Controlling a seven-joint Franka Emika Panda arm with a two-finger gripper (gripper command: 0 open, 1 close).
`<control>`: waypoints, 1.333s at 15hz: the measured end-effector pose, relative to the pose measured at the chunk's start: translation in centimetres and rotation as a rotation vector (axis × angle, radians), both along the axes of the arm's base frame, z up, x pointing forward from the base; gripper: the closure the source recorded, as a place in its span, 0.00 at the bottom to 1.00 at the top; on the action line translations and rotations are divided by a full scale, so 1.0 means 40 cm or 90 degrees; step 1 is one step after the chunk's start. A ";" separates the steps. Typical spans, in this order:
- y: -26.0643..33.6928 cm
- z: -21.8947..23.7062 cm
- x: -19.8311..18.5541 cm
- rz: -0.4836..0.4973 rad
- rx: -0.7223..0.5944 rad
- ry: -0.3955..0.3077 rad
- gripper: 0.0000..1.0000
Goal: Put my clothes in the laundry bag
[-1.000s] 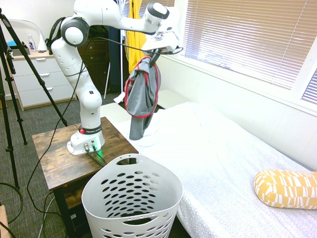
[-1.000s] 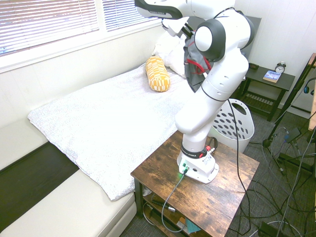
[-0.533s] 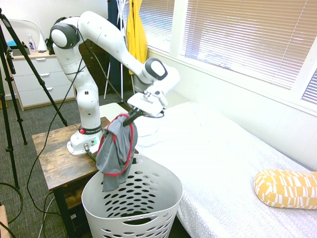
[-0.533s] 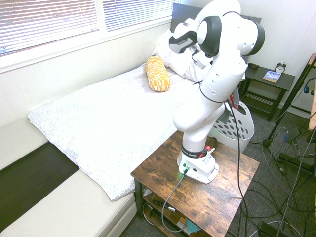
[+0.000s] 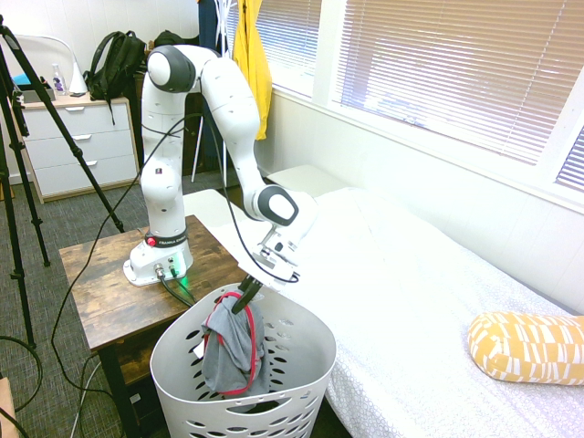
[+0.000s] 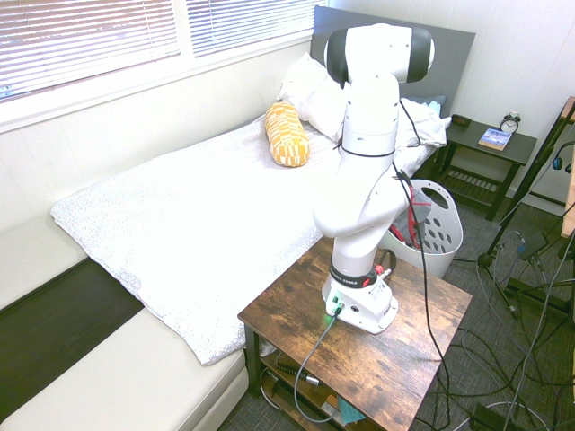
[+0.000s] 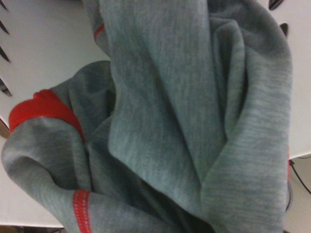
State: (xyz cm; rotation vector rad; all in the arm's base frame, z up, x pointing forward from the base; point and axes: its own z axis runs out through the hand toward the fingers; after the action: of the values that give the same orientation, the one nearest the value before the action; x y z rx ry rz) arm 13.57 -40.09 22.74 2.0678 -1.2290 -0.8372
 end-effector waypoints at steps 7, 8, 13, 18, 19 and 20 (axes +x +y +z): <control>-0.027 0.080 0.090 -0.056 0.032 -0.128 0.00; -0.032 0.142 0.144 -0.060 0.039 -0.173 0.00; 0.069 0.415 0.486 -0.064 0.056 -0.425 0.00; 0.360 0.527 0.789 -0.028 0.050 -0.539 0.00; 0.461 0.537 0.840 0.000 0.057 -0.543 0.00; 0.577 0.548 0.884 0.032 0.065 -0.548 0.00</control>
State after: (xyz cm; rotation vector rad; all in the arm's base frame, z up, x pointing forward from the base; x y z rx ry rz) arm 48.92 -17.01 44.67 2.6343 -1.5485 0.0707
